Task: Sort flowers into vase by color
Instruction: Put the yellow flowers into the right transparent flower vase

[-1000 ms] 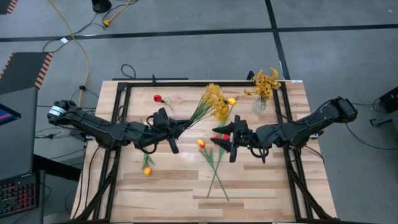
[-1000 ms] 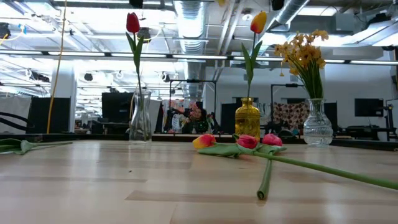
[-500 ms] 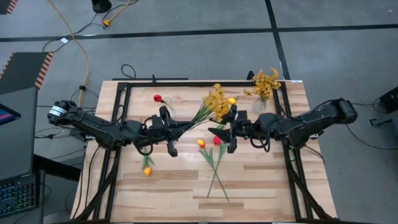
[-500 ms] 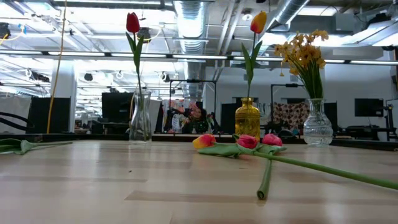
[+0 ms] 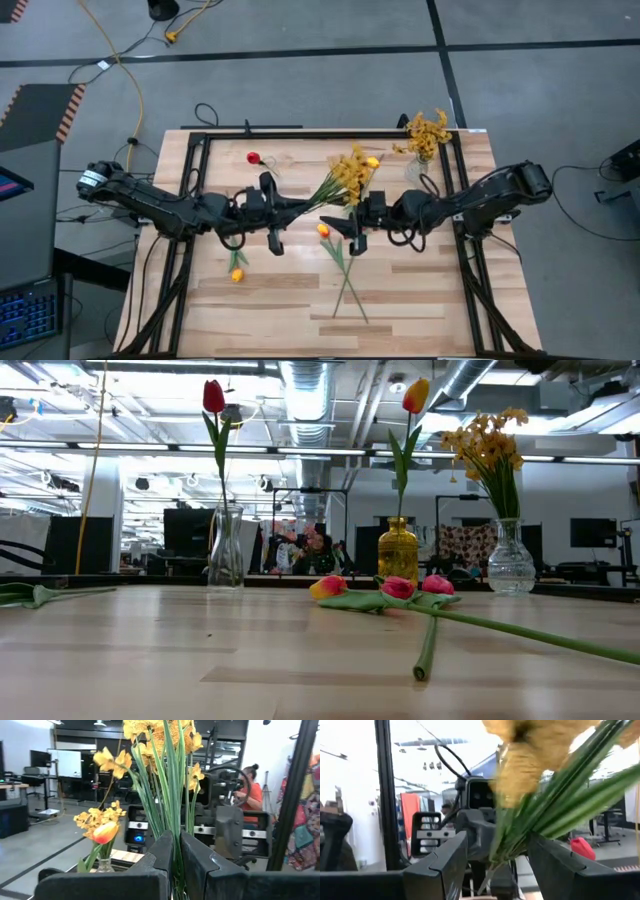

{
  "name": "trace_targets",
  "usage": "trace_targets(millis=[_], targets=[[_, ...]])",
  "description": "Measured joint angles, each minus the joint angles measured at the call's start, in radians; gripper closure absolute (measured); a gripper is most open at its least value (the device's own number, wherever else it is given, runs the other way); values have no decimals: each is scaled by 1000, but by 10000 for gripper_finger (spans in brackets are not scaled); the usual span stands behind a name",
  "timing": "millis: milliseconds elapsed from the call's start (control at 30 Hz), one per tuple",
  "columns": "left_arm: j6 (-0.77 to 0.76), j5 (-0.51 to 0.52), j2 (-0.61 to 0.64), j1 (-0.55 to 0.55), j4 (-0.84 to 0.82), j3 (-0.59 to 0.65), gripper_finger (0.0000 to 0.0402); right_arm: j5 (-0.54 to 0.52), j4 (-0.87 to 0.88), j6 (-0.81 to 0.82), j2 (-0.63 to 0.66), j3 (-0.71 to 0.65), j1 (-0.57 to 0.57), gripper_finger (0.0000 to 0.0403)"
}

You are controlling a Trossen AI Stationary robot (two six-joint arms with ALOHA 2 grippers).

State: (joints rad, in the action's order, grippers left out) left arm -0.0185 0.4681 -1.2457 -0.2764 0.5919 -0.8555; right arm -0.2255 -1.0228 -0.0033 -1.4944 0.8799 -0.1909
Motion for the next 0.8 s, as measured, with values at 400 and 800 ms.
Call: trace_targets(millis=[400, 800], targets=[[-5, -19, 0, 0, -60, 0, 387, 21, -30, 3, -61, 76, 23, 173], [-11, -17, 0, 0, -65, 0, 387, 21, -5, 3, -84, 92, 20, 258]])
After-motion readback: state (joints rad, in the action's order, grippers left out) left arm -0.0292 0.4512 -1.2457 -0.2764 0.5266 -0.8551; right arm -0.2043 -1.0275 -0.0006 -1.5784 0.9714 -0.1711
